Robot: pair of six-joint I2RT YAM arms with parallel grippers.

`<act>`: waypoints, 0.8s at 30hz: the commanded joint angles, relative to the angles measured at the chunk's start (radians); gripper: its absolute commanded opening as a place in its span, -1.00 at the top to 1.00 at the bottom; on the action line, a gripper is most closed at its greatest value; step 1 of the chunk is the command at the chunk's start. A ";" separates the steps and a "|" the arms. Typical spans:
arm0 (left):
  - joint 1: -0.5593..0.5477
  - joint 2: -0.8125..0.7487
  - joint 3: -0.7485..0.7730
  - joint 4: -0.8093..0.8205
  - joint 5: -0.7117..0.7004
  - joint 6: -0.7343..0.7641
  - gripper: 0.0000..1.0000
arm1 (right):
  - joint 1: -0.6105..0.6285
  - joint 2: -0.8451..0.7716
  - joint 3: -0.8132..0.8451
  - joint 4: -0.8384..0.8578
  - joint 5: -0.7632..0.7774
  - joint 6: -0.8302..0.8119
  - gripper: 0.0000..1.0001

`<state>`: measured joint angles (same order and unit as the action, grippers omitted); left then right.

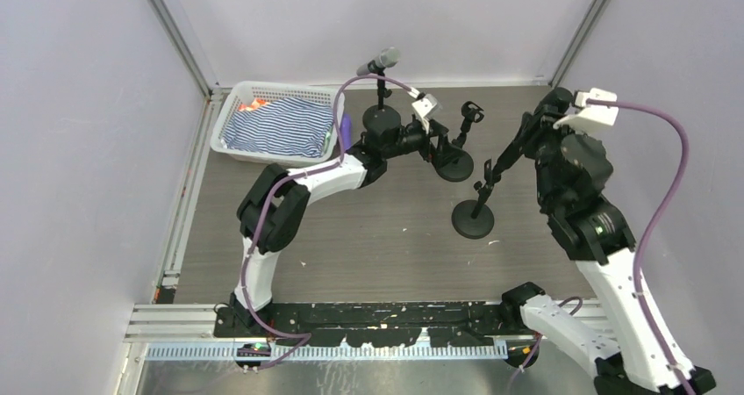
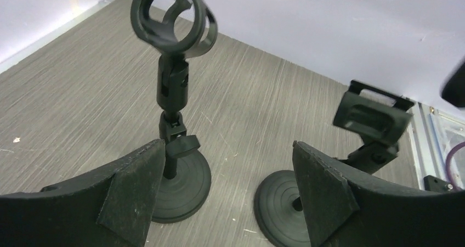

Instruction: Attach the microphones to the stand

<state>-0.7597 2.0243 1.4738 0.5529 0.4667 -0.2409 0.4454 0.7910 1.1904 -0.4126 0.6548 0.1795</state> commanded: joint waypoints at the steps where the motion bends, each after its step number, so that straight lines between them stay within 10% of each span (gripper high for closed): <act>1: 0.037 0.033 0.074 0.101 0.088 0.025 -0.73 | -0.198 0.077 0.055 0.051 -0.261 0.049 0.99; 7: 0.048 0.051 0.075 0.109 0.157 0.005 -0.63 | -0.477 0.122 0.040 0.123 -0.504 0.214 0.99; 24: -0.149 0.063 -0.190 0.465 0.154 -0.014 -0.78 | -0.517 0.083 0.042 0.141 -0.408 0.169 0.99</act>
<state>-0.8936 2.0518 1.2713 0.8928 0.6342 -0.2764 -0.0677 0.9024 1.2057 -0.3283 0.2501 0.3611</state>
